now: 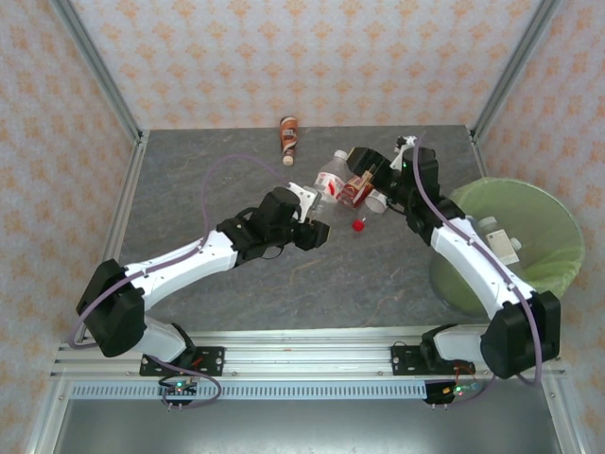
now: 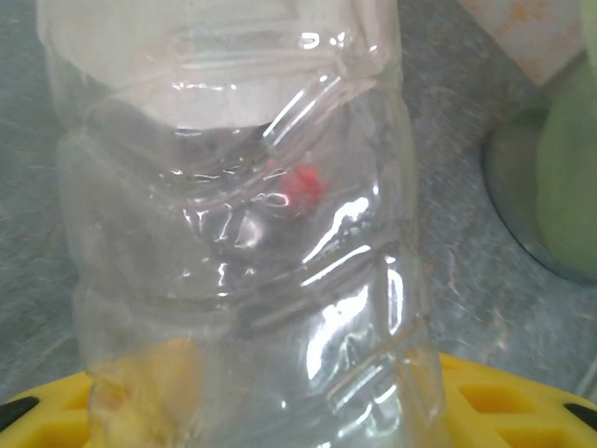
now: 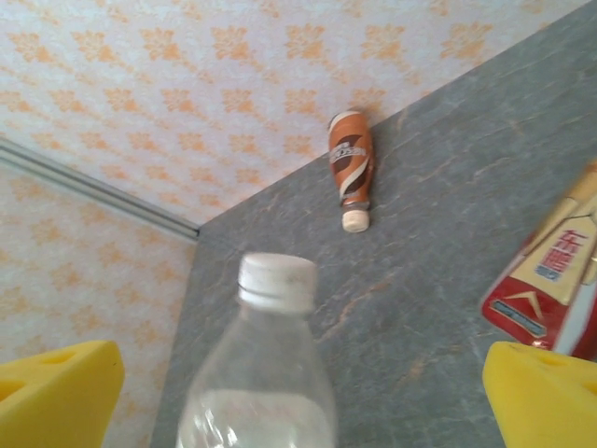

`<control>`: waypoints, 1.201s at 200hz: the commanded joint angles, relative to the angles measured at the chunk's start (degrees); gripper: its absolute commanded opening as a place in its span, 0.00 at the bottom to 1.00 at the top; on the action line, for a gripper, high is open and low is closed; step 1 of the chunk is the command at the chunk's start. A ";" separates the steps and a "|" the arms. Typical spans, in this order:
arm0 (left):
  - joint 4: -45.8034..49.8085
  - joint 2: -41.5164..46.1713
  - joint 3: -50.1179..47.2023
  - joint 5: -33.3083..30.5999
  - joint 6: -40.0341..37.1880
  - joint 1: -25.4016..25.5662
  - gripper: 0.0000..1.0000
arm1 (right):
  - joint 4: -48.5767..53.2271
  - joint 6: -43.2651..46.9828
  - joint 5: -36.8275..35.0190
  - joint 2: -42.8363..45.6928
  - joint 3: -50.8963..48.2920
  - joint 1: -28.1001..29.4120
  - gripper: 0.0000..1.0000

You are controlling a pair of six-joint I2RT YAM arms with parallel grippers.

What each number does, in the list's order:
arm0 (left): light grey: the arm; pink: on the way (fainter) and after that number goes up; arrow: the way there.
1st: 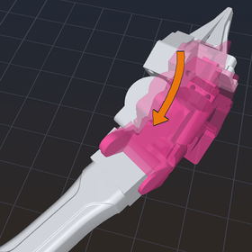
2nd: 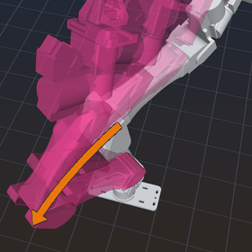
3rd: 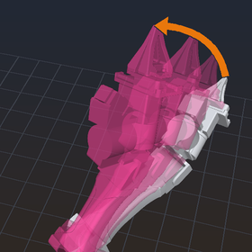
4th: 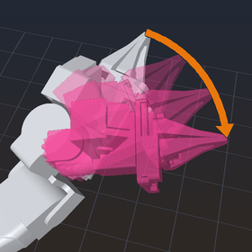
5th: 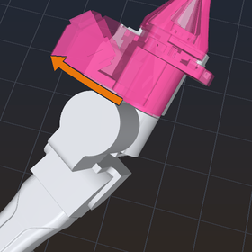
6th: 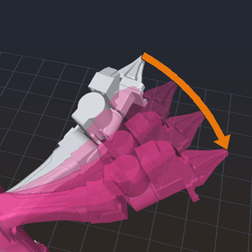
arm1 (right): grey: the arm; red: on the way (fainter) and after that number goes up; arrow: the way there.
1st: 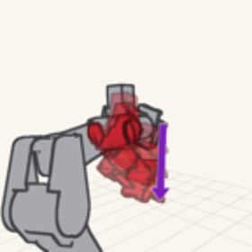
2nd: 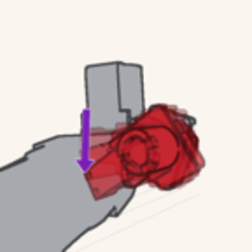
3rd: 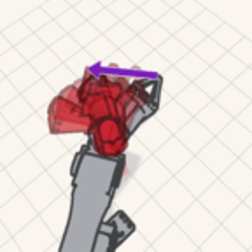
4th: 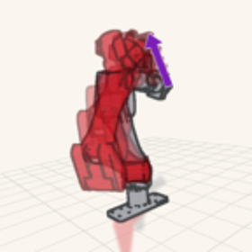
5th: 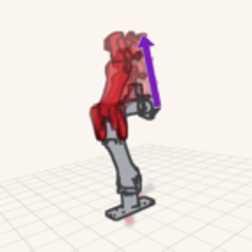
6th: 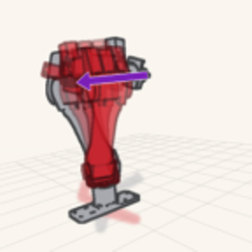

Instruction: Put the plastic bottles in the bin

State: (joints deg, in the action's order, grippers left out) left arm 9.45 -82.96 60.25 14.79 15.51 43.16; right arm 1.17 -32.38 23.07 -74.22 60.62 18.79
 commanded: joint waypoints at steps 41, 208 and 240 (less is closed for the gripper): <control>-2.90 1.98 0.22 4.24 -3.50 0.95 0.45 | 0.38 0.84 7.09 -8.05 8.10 -0.32 0.91; -2.15 0.87 0.49 5.29 -4.68 1.11 0.74 | -0.38 2.54 9.55 -6.68 5.92 -0.74 0.17; -2.65 0.93 0.06 5.26 -5.00 1.09 0.83 | -0.45 3.09 8.14 -4.33 4.98 -0.70 0.03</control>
State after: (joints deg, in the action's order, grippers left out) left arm 7.49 -81.65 59.42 19.73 11.44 43.90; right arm 1.65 -31.59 33.10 -81.82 66.50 18.22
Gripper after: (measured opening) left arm 0.808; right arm 0.343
